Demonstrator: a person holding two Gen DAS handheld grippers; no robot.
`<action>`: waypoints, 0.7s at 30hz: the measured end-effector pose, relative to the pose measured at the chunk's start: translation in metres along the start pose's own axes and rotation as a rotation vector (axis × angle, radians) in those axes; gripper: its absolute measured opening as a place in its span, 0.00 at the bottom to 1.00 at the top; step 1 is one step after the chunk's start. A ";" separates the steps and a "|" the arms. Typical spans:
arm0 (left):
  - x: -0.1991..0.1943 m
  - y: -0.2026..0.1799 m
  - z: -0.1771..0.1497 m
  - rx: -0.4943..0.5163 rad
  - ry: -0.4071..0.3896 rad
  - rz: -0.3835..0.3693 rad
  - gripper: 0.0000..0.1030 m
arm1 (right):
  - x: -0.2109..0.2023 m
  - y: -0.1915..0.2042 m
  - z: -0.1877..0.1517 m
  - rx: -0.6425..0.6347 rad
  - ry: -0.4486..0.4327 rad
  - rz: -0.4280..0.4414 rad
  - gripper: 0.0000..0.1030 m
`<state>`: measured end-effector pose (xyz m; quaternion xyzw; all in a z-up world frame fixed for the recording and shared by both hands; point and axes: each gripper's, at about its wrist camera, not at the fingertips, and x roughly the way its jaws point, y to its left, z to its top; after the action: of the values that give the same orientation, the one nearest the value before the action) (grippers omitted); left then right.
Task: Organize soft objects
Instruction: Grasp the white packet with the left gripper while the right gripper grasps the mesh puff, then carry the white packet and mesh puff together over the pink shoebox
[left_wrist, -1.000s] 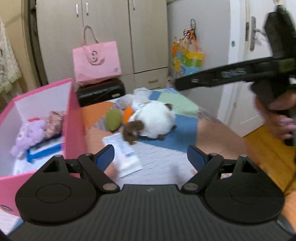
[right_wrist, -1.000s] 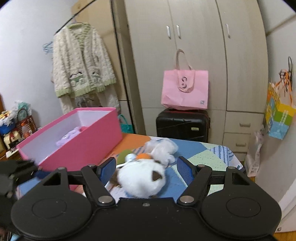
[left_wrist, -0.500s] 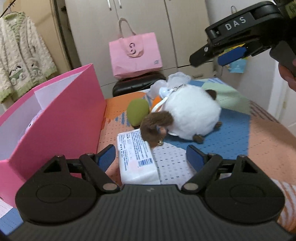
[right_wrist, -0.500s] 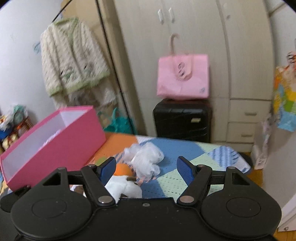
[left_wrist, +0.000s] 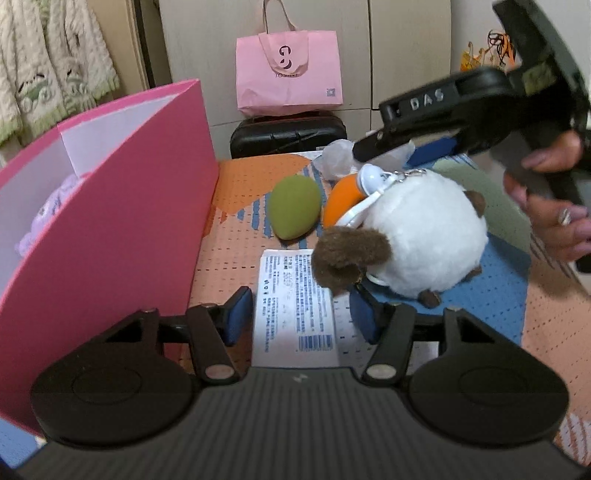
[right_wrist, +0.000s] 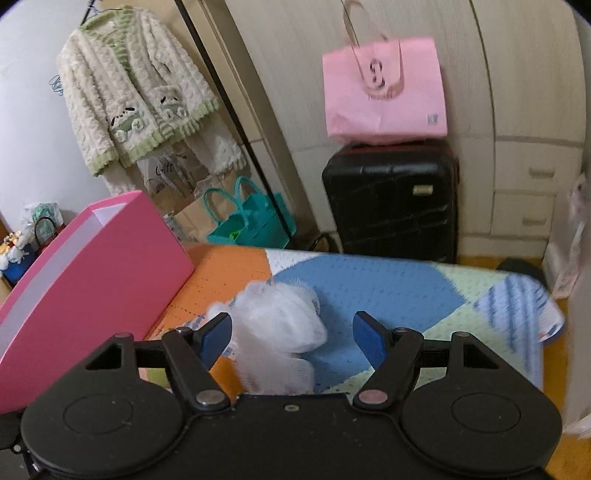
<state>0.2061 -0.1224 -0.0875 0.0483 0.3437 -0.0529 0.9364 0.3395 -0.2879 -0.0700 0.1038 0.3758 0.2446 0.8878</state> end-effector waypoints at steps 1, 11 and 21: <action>0.001 0.001 0.000 -0.007 -0.001 -0.007 0.57 | 0.004 -0.002 -0.002 0.010 0.012 0.008 0.73; -0.004 -0.007 -0.003 0.073 -0.028 -0.027 0.39 | -0.019 0.013 -0.017 -0.066 -0.070 0.004 0.30; -0.014 0.003 -0.007 0.023 -0.012 -0.055 0.38 | -0.065 0.013 -0.043 -0.076 -0.134 -0.137 0.31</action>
<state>0.1914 -0.1181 -0.0837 0.0494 0.3388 -0.0828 0.9359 0.2653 -0.3102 -0.0552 0.0600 0.3123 0.1901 0.9288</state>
